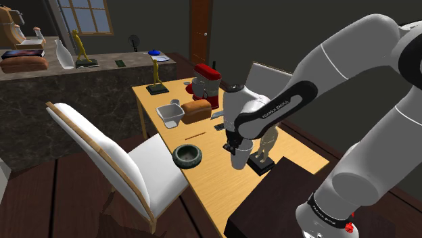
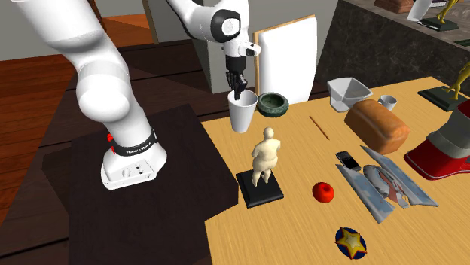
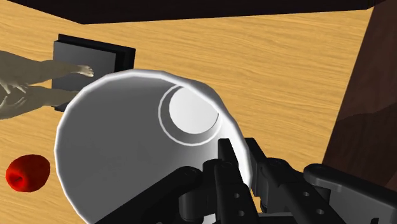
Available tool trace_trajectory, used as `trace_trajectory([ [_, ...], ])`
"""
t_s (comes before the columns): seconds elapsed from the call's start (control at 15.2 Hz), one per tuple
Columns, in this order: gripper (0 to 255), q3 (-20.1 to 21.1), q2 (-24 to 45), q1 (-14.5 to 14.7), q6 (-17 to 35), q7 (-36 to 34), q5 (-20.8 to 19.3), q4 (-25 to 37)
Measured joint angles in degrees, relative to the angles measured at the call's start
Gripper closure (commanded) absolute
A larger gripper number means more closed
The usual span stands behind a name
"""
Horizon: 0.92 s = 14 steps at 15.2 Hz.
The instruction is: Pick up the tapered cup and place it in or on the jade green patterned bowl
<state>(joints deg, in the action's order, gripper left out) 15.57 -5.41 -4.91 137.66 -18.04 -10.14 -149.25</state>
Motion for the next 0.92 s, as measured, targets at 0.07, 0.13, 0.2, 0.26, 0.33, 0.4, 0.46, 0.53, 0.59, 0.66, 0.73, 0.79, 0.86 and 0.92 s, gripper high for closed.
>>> trace_trajectory([
  [0.07,255,0.0,-0.7,0.1,-0.8,0.4,0.4,0.1],
  [0.13,255,0.0,-1.6,0.2,-1.7,0.8,0.9,0.2],
  [0.2,255,0.0,-2.2,0.3,-2.6,1.1,1.3,0.6],
  [0.26,255,-0.2,-2.9,0.3,-3.4,1.6,1.7,0.6],
  [0.33,255,-0.3,-3.5,0.4,-4.1,2.0,2.0,0.9],
  [0.4,255,-0.3,-4.2,0.5,-5.0,2.3,2.3,1.1],
  [0.46,255,-0.3,-4.7,0.6,-5.5,2.4,2.6,1.1],
  [0.53,255,0.0,-4.1,0.7,-6.1,2.1,2.6,2.3],
  [0.59,255,0.2,-3.5,0.8,-7.1,1.8,2.6,3.8],
  [0.66,255,0.5,-1.7,0.8,-7.8,1.2,2.1,6.2],
  [0.73,255,0.6,0.2,0.7,-8.7,0.9,1.6,8.8],
  [0.79,255,1.0,2.0,0.9,-9.6,0.0,1.2,11.3],
  [0.86,255,1.2,3.7,1.0,-10.3,-0.6,0.7,13.6],
  [0.92,255,1.5,5.6,1.3,-11.5,-1.3,0.2,16.5],
])
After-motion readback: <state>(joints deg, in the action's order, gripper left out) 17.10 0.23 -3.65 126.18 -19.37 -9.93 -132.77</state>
